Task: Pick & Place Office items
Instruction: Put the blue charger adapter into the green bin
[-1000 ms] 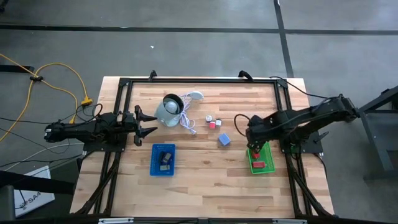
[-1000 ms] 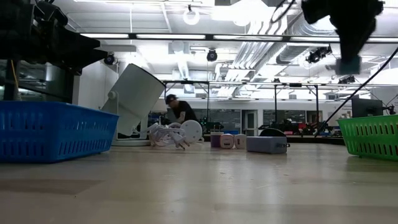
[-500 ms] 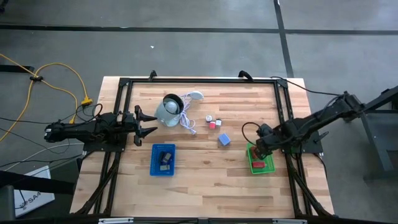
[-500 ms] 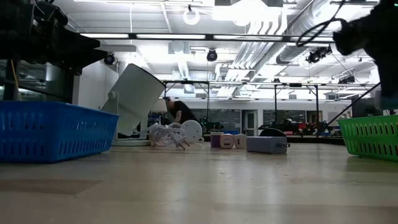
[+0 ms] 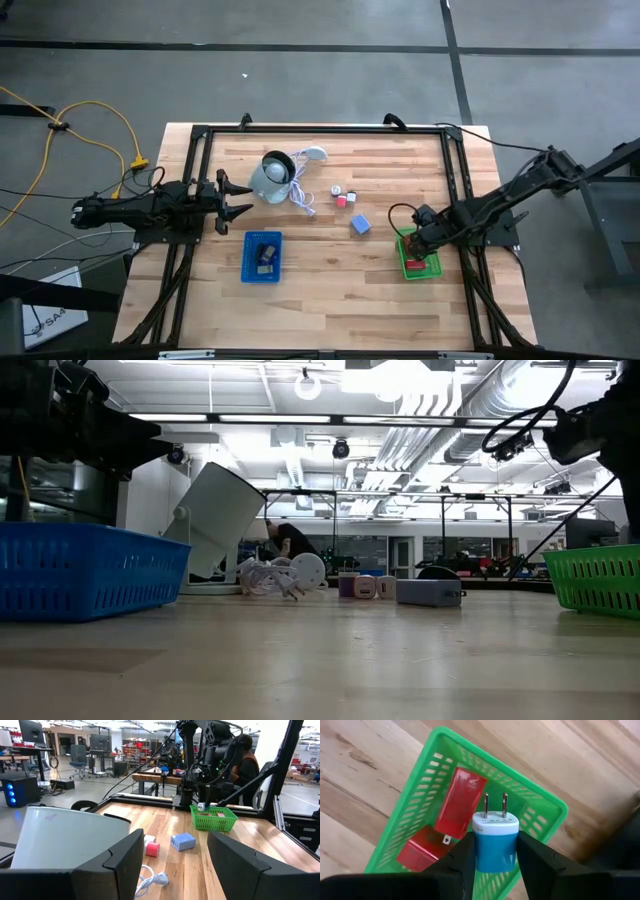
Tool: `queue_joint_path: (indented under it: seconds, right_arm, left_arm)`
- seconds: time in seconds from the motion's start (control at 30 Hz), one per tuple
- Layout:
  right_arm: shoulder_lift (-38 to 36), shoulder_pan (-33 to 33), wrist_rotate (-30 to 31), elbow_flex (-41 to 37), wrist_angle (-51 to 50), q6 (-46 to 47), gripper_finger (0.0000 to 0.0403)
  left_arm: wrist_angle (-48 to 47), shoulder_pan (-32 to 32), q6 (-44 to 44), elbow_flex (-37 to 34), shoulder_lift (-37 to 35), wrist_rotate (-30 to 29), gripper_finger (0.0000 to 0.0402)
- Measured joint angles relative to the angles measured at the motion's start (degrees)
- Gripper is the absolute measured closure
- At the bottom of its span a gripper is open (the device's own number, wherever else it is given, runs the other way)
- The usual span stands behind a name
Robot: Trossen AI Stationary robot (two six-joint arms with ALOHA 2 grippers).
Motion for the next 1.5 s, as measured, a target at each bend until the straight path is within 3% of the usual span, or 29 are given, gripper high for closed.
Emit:
queue_joint_path:
  seconds: [0.83, 1.5]
  right_arm:
    - [0.7, 0.0, 0.9, 0.0, 0.2, -0.6, 0.0287]
    - [10.2, 0.0, 0.9, 0.0, 2.0, -1.5, 0.0287]
  left_arm:
    - [0.0, 0.0, 0.0, 0.0, 0.0, 0.0, 0.0189]
    - [0.0, 0.0, 0.0, 0.0, 0.0, 0.0, 0.0189]
